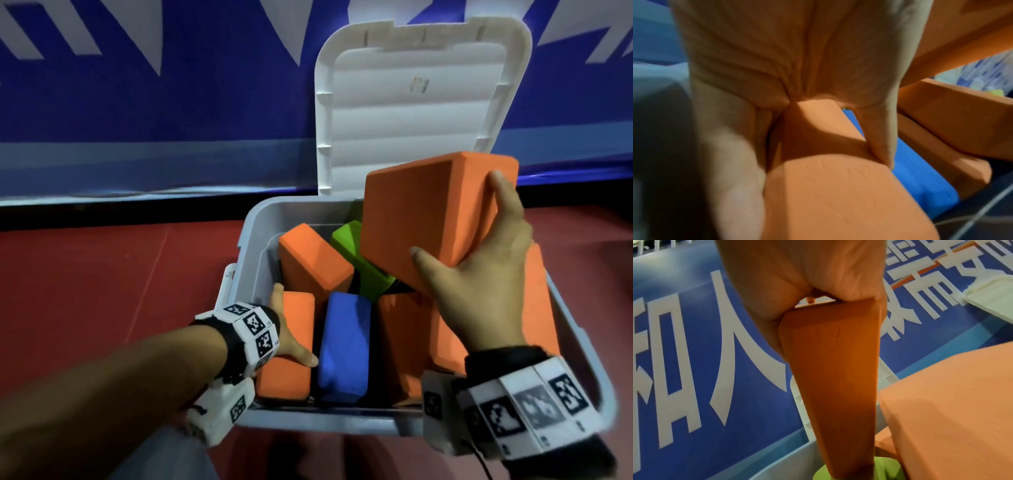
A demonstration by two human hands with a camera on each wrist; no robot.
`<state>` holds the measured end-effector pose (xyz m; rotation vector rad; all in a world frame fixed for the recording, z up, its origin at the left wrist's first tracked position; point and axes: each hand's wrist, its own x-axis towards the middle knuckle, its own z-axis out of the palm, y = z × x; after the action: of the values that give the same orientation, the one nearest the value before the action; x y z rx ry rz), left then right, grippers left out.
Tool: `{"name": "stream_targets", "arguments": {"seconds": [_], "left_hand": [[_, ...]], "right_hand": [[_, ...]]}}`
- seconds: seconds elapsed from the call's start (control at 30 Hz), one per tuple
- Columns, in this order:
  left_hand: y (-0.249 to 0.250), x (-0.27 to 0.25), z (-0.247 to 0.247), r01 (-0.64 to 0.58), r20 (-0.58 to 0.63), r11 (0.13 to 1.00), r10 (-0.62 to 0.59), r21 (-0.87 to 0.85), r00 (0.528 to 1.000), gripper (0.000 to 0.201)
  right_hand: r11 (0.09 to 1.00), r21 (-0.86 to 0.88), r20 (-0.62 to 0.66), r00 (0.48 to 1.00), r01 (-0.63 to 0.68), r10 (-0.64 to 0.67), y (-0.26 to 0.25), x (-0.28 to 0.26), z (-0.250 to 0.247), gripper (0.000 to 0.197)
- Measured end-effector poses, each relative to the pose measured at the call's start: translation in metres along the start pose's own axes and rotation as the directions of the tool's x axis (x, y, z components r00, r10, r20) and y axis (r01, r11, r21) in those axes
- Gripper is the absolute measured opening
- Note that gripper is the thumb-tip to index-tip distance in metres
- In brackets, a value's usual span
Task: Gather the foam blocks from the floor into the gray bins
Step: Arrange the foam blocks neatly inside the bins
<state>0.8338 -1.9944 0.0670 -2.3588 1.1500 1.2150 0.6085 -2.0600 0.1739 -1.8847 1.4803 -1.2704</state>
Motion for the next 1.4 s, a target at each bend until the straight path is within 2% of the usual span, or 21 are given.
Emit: {"name": "stream_targets", "arguments": {"seconds": [0.2,0.27,0.3,0.33,0.37,0.4,0.47,0.5,0.57,0.67,0.7,0.77,0.9,1.0,1.1,1.2,1.3,1.4], "left_hand": [[0.025,0.014,-0.006,-0.037,-0.031,0.995,0.040,0.097,0.999,0.142],[0.031,0.018,-0.016,-0.039,0.050,0.999,0.037,0.035,0.998,0.122],[0.035,0.018,-0.023,-0.056,0.099,0.998,0.057,-0.018,0.993,0.109],[0.039,0.014,-0.031,-0.102,0.096,0.992,0.109,-0.071,0.989,0.100],[0.044,0.013,-0.040,-0.135,0.048,0.987,0.140,-0.092,0.989,0.100],[0.050,0.017,-0.048,-0.158,-0.058,0.982,0.153,-0.103,0.987,0.101],[0.066,0.027,-0.061,-0.135,-0.298,0.987,0.104,-0.085,0.949,0.094],[0.073,0.030,-0.065,-0.113,-0.342,0.988,0.071,-0.104,0.937,0.094],[0.086,0.036,-0.065,-0.101,-0.325,0.991,0.067,-0.089,0.943,0.096],[0.096,0.045,-0.057,-0.108,-0.325,0.994,0.100,-0.006,0.941,0.084],[0.098,0.050,-0.054,-0.090,-0.317,0.995,0.074,-0.034,0.946,0.087],[0.103,0.056,-0.048,-0.075,-0.263,0.986,0.034,-0.149,0.964,0.098],[0.109,0.072,-0.036,-0.072,-0.283,0.950,-0.018,-0.305,0.959,0.125],[0.107,0.076,-0.036,-0.068,-0.280,0.937,-0.033,-0.343,0.959,0.113],[0.102,0.067,-0.044,-0.101,-0.328,0.925,-0.027,-0.367,0.944,0.107],[0.089,0.062,-0.055,-0.146,-0.362,0.911,-0.005,-0.387,0.932,0.085],[0.072,0.058,-0.067,-0.150,-0.422,0.937,0.004,-0.315,0.906,0.089],[0.059,0.048,-0.075,-0.185,-0.430,0.940,0.046,-0.287,0.902,0.079]], "right_hand": [[1.000,-0.023,0.007,1.000,0.008,-0.008,0.006,0.004,0.006,0.100],[1.000,-0.004,0.002,1.000,-0.029,0.029,0.008,0.006,0.004,0.100],[0.999,0.002,-0.006,0.999,-0.046,0.046,0.009,0.009,0.002,0.101],[0.998,0.012,-0.014,0.998,-0.061,0.061,0.012,0.010,0.000,0.101],[0.997,0.017,-0.018,0.997,-0.070,0.071,0.013,0.012,-0.002,0.100],[0.997,0.027,-0.026,0.997,-0.078,0.078,0.015,0.012,-0.004,0.100],[0.994,0.064,-0.038,0.996,-0.084,0.087,0.020,0.012,-0.007,0.100],[0.993,0.085,-0.037,0.996,-0.082,0.086,0.021,0.011,-0.008,0.100],[0.993,0.089,-0.030,0.997,-0.073,0.076,0.021,0.010,-0.008,0.100],[0.995,0.076,-0.015,0.997,-0.068,0.070,0.021,0.009,-0.008,0.101],[0.995,0.075,-0.013,0.998,-0.063,0.065,0.022,0.009,-0.008,0.101],[0.996,0.077,-0.012,0.999,-0.050,0.051,0.023,0.008,-0.008,0.102],[0.994,0.099,0.000,0.999,-0.042,0.043,0.023,0.007,-0.008,0.102],[0.994,0.099,0.001,0.999,-0.043,0.043,0.023,0.006,-0.009,0.101],[0.992,0.117,-0.003,0.999,-0.037,0.038,0.024,0.007,-0.012,0.100],[0.993,0.113,0.009,1.000,-0.028,0.028,0.024,0.008,-0.015,0.099],[0.994,0.105,0.021,1.000,-0.022,0.020,0.021,0.010,-0.019,0.099],[0.994,0.107,0.033,0.999,-0.038,0.035,0.016,0.013,-0.024,0.099]]}}
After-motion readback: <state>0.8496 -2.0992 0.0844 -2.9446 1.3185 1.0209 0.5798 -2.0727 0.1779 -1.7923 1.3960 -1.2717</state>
